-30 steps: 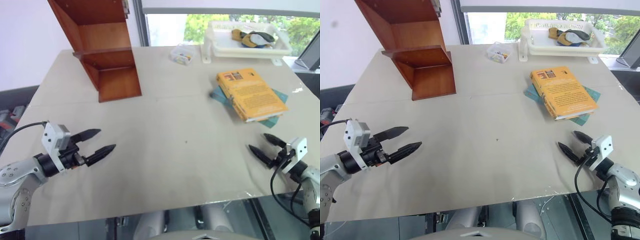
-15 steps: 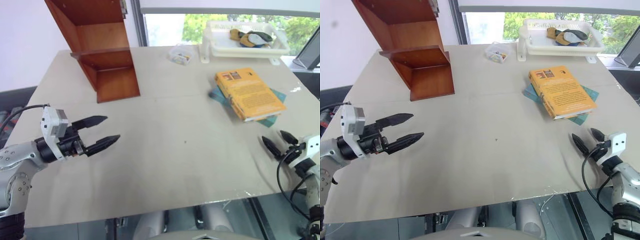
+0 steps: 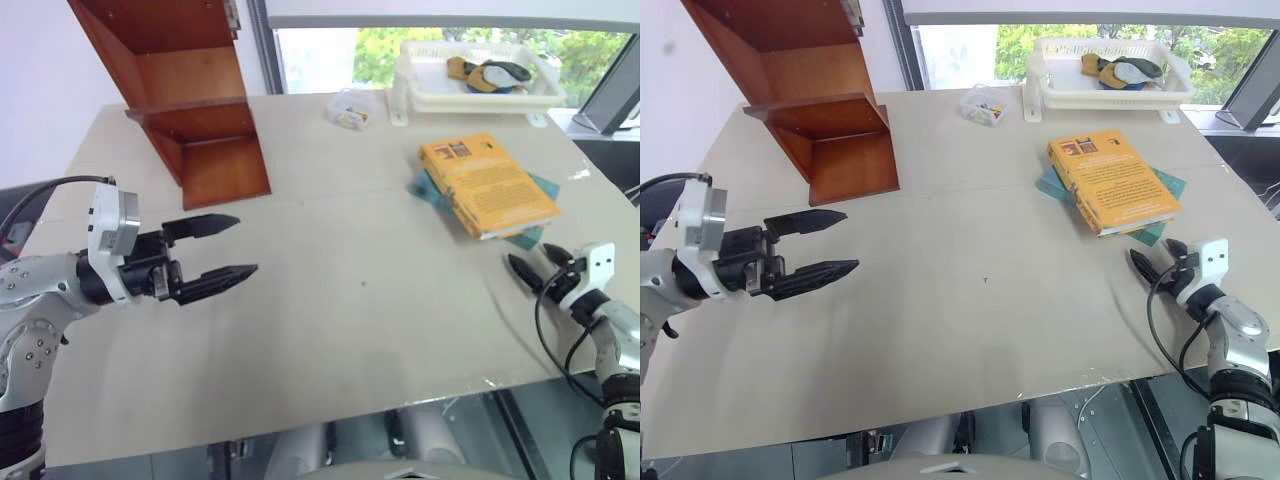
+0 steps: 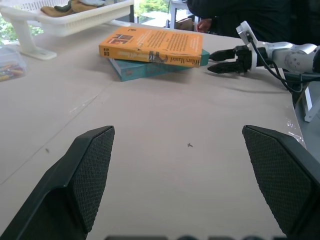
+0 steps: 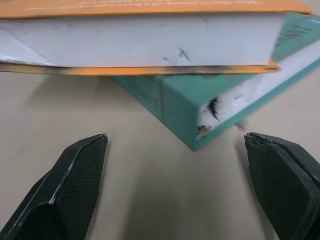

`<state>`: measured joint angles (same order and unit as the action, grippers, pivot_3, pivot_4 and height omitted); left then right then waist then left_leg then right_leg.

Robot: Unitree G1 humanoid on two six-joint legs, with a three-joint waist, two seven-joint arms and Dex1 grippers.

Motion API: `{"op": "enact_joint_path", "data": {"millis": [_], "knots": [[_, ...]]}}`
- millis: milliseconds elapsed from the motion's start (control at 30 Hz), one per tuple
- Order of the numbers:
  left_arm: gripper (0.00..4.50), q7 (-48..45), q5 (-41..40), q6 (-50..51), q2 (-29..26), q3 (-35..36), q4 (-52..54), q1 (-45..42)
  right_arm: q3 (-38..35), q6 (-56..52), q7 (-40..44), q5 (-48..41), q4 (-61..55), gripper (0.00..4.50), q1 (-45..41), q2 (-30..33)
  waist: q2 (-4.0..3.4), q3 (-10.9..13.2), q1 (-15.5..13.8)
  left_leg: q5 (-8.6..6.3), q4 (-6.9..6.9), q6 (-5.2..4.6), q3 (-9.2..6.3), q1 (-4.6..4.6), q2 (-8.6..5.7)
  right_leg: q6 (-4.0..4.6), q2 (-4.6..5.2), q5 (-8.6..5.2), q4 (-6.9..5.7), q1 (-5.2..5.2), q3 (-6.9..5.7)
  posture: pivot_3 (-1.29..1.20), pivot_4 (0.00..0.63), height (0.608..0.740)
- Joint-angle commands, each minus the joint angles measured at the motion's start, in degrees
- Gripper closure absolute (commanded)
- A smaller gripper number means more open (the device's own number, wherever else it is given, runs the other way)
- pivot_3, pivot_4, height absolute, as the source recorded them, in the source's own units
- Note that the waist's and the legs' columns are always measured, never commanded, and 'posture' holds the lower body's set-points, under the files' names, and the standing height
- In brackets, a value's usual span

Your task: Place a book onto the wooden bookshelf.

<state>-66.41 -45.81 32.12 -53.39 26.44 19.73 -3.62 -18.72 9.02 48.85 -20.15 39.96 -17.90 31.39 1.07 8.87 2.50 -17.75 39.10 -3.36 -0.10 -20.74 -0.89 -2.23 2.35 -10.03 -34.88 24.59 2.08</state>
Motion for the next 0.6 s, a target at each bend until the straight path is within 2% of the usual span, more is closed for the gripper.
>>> {"op": "enact_joint_path", "data": {"millis": [33, 600], "knots": [[0.08, -0.4, -0.7, -0.5, -1.0, 1.2, 2.1, -0.1, 2.0, 0.0, 2.5, 1.1, 1.0, 0.0, -1.3, 0.1, 0.0, 0.0, 0.0, 0.0, 0.0, 0.0, 0.0, 0.0, 0.0, 0.0, 0.0, 0.0, 0.0, 0.0, -0.01, 0.0, 0.15, 0.74], [0.08, 0.4, 0.8, -1.4, -0.6, 1.2, 2.5, 1.8, 7.1, 2.0, 11.2, 2.1, -2.4, 0.0, -2.7, -1.4, -0.12, 0.1, -0.1, 0.0, -0.02, 0.01, -0.01, -0.01, 0.01, 0.0, -0.02, 0.0, 0.0, 0.02, -0.03, 0.0, 0.15, 0.74]]}}
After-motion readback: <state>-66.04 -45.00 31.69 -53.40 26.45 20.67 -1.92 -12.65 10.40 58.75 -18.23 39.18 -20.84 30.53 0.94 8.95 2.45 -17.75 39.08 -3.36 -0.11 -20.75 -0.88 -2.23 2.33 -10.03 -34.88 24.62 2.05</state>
